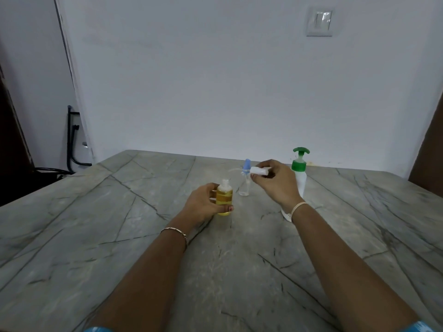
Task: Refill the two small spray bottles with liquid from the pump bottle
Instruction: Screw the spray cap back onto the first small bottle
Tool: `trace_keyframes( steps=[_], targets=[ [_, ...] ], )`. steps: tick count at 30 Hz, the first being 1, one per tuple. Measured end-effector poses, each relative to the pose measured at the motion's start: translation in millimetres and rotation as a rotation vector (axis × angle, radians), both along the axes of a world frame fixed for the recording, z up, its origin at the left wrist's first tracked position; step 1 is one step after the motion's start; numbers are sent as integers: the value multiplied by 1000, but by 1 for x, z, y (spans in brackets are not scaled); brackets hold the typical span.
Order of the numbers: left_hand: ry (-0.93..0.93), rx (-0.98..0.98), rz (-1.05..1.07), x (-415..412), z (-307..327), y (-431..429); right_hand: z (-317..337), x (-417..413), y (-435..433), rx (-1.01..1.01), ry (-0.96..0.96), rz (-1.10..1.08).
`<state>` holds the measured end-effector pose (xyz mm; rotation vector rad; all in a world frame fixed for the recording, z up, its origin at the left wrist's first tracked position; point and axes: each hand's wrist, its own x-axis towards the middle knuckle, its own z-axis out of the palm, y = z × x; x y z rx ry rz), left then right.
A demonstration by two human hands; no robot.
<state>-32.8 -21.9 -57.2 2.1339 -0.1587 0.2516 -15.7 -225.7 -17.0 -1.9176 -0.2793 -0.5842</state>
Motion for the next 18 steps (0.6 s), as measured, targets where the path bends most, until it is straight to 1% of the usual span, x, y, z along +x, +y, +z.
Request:
trace_keyframes(
  steps=[5, 8, 14, 18],
  targets=[
    [60, -36, -53, -2, 2, 0, 26, -17, -4, 165, 60, 104],
    [83, -49, -67, -2, 2, 0, 39, -23, -7, 209, 80, 144],
    [111, -50, -74, 0, 3, 1, 60, -23, -10, 125, 94, 271],
    [125, -47, -79, 1, 3, 1, 73, -22, -7, 30, 134, 322]
  ],
)
